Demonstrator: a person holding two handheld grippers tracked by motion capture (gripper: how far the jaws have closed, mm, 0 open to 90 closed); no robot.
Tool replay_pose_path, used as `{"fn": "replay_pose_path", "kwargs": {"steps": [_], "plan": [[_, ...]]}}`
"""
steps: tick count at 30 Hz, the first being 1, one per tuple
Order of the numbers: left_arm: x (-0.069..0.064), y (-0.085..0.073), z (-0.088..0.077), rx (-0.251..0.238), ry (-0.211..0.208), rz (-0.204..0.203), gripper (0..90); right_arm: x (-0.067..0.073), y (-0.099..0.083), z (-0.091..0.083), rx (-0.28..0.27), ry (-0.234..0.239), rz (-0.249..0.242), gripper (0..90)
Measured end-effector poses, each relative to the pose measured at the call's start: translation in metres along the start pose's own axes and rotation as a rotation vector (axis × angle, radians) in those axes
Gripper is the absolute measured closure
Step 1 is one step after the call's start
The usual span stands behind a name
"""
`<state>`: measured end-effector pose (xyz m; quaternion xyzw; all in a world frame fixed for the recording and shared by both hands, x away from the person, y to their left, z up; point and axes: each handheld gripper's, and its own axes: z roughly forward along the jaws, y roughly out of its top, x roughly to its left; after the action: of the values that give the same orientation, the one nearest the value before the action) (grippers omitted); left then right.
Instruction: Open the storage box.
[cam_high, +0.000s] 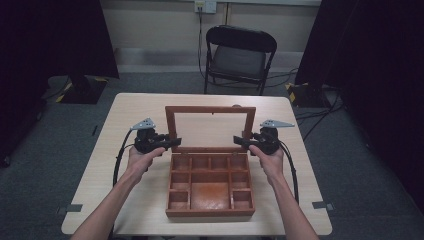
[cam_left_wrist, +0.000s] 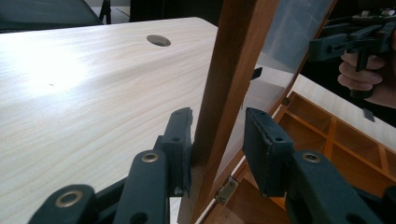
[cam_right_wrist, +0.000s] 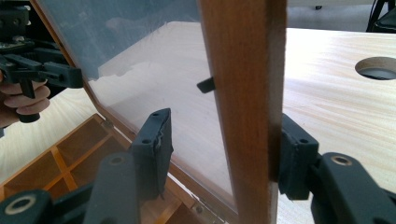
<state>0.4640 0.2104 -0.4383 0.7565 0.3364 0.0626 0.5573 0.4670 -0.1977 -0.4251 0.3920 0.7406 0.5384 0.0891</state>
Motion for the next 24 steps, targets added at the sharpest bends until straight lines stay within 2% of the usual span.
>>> {"fn": "replay_pose_path", "kwargs": {"steps": [9,12,14,17,21,24], "plan": [[0.003,-0.002,0.003,0.003,0.021,-0.02,62.8,-0.004,0.001,0.005,0.007,-0.011,0.014,46.4],[0.004,-0.006,0.004,0.044,0.033,-0.008,61.0,-0.006,-0.001,0.006,0.013,-0.02,0.013,45.2],[0.006,-0.008,0.002,0.028,0.036,-0.027,61.4,-0.007,-0.003,0.008,0.022,-0.029,0.012,44.5],[0.01,-0.01,0.002,0.028,0.046,-0.042,62.9,-0.011,-0.006,0.009,0.023,-0.033,0.03,44.7],[0.013,-0.012,0.003,0.033,0.056,-0.042,66.7,-0.014,-0.008,0.011,0.029,-0.037,0.041,45.8],[0.014,-0.014,0.005,0.024,0.061,-0.058,66.7,-0.015,-0.009,0.013,0.031,-0.043,0.047,46.1]]}}
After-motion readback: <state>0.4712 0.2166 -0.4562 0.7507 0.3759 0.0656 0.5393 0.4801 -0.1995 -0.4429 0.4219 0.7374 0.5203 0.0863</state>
